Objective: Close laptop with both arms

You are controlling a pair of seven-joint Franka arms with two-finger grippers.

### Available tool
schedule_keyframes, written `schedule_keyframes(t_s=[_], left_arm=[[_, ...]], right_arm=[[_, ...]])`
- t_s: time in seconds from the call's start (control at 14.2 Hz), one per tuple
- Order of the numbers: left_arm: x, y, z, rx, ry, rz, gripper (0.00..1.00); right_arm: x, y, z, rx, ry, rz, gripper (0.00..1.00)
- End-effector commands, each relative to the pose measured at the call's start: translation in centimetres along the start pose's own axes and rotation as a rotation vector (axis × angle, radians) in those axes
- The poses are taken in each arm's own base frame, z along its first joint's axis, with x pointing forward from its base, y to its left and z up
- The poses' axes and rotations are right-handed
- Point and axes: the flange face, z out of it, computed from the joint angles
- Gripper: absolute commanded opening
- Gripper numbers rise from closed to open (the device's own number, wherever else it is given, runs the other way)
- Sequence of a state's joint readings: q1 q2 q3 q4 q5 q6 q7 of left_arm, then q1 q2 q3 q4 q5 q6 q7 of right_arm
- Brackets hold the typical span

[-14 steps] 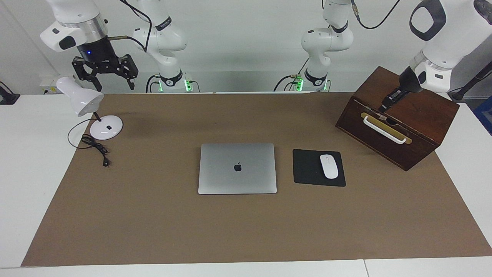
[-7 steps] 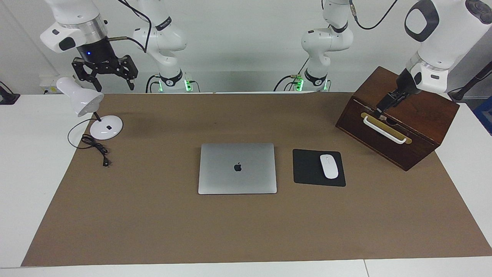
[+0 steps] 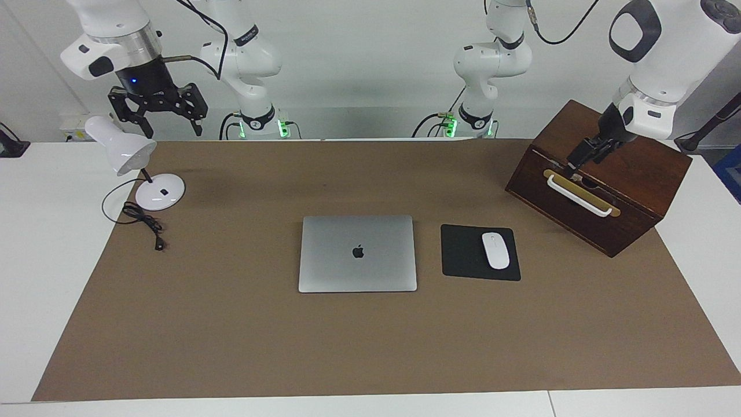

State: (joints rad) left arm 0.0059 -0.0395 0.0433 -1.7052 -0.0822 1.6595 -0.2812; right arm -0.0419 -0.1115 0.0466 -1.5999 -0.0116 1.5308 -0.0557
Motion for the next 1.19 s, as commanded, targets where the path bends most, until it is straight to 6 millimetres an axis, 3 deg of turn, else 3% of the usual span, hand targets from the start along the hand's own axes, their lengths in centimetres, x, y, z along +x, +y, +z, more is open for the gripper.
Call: schedule_keyframes(t_s=[0.0, 0.14, 0.35, 0.7, 0.91, 1.12], left_arm=[[0.9, 0.4, -1.5, 0.035, 0.033, 0.057, 1.0], [0.2, 1.6, -2.0, 0.04, 0.021, 0.083, 1.0], [-0.6, 1.8, -1.6, 0.069, -0.036, 0.283, 1.0], [0.1, 2.4, -2.3, 0.039, 0.043, 0.143, 1.0], [-0.2, 2.4, -2.5, 0.044, 0.035, 0.146, 1.0], [-0.7, 4.4, -2.5, 0.04, 0.065, 0.183, 1.0]], right_arm=[[-0.8, 0.0, 0.0, 0.024, 0.002, -0.005, 1.0], [-0.8, 0.1, 0.0, 0.025, 0.002, -0.003, 1.0], [-0.9, 0.1, 0.5, 0.025, -0.009, -0.003, 1.0], [-1.0, 0.2, 0.3, 0.025, -0.004, -0.002, 1.0], [-0.9, 0.2, 0.3, 0.025, -0.004, -0.005, 1.0], [-1.0, 0.2, 0.3, 0.025, -0.004, -0.006, 1.0]])
